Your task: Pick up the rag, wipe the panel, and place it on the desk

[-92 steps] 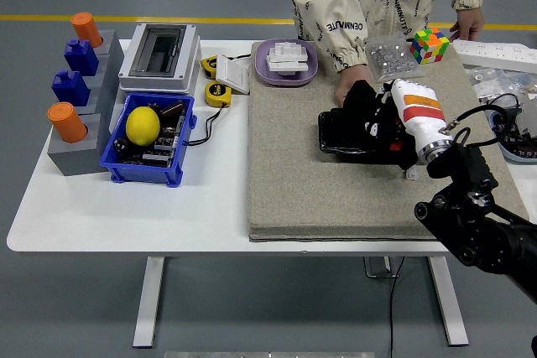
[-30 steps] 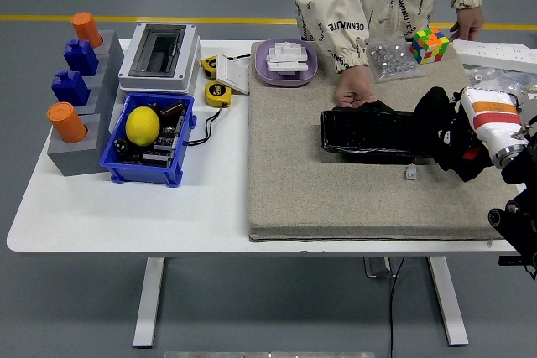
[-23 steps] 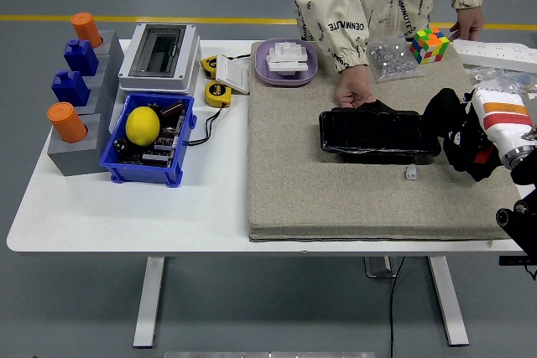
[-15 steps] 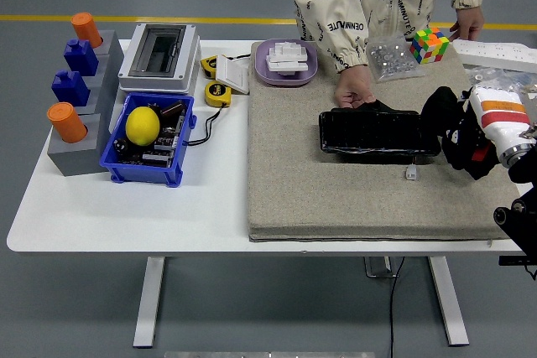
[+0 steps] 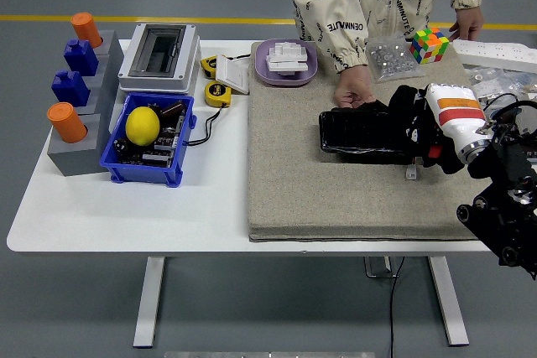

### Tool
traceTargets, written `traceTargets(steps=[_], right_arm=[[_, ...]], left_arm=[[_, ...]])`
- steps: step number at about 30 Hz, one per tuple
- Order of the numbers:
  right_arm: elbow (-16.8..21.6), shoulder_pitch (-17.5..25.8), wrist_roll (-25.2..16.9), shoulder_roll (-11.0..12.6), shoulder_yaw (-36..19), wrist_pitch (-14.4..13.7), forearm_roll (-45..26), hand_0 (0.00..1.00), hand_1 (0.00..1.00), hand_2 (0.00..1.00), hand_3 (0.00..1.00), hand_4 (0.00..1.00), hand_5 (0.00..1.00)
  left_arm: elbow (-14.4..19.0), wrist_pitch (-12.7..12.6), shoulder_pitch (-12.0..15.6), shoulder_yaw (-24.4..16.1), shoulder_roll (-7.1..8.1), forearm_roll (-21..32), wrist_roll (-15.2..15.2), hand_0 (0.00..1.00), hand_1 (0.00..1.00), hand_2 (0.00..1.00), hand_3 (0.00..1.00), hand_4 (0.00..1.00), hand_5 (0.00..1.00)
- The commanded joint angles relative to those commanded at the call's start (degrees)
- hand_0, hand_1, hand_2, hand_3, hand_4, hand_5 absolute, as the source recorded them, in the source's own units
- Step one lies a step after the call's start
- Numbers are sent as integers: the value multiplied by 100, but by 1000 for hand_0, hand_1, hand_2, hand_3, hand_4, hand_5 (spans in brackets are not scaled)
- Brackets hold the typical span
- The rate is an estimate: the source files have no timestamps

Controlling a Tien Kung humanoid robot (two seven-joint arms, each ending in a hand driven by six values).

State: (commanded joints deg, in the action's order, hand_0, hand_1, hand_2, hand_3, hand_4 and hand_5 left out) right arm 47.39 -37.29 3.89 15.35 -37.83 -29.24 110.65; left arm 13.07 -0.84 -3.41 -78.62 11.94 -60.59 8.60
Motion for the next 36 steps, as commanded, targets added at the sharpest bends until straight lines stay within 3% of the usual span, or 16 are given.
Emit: traceTargets(steps=[15, 22, 29, 36], right_arm=[[134, -384, -5, -915, 732, -21, -110, 156, 234, 296, 357, 843, 24], [198, -532, -1, -1200, 1057, -25, -162, 156, 234, 296, 357, 842, 23], [285, -567, 0, -1328, 1195, -28, -167, 155, 234, 296, 357, 842, 23], [256, -556, 4, -1204, 1107, -33, -172, 156, 234, 296, 357, 842, 22]], left_arm=[[4, -1, -6, 90, 35, 19, -1, 604, 636, 637, 562, 632, 447], [-1, 2, 4, 130, 38, 40, 2, 604, 636, 637, 561, 632, 447], [1, 0, 6, 148, 50, 38, 0, 604, 636, 637, 562, 632, 447], [-2, 1, 5, 134, 46, 30, 1, 604, 636, 637, 562, 632, 447]])
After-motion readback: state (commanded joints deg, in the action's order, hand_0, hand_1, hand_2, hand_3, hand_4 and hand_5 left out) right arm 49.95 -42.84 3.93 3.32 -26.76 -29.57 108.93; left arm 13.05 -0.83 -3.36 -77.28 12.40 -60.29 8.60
